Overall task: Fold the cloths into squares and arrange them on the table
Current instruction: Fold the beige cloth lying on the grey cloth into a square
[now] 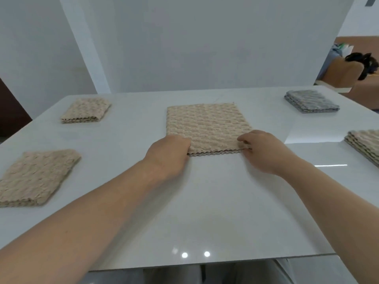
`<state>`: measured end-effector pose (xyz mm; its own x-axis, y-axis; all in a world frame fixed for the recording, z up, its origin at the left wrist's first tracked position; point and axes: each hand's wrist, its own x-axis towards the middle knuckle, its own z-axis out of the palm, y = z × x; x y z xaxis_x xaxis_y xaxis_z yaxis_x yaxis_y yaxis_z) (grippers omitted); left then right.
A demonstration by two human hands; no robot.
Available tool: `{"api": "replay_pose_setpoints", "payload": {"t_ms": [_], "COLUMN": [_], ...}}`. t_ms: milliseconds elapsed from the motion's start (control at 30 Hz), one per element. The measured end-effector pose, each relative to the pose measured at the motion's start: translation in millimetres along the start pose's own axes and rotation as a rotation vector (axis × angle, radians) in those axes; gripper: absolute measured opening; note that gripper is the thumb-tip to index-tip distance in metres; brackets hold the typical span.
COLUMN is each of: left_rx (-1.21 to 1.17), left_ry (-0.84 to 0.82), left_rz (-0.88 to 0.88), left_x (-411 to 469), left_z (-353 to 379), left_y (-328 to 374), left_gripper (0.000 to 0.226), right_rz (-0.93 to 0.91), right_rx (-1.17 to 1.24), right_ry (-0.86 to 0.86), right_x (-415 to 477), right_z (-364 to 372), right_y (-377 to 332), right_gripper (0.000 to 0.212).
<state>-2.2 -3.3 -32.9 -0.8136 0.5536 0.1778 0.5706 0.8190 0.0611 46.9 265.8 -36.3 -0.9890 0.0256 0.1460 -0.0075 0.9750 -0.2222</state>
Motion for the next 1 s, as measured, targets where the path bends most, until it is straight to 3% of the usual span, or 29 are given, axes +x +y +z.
{"api": "replay_pose_setpoints", "payload": {"t_ms": [233,567,1000], "left_rx": [0.048,0.095,-0.047], "left_ry": [0.095,0.123,0.156], "left_rz": [-0.004,0.038,0.232], "left_x": [7,5,-76], "left_z": [19,11,-13], "left_y": [-8,-11,8], "left_gripper": [0.017,0.016,0.009], "right_rz": [-0.039,-0.133,-0.336], "right_rx": [-0.003,-0.257,-0.246], "right_ry": [0.062,0.116,0.065], "right_x": [6,14,-78], "right_z": [9,11,-22], "right_y": [24,26,19], "right_gripper": [0.021,0.013,0.008]}}
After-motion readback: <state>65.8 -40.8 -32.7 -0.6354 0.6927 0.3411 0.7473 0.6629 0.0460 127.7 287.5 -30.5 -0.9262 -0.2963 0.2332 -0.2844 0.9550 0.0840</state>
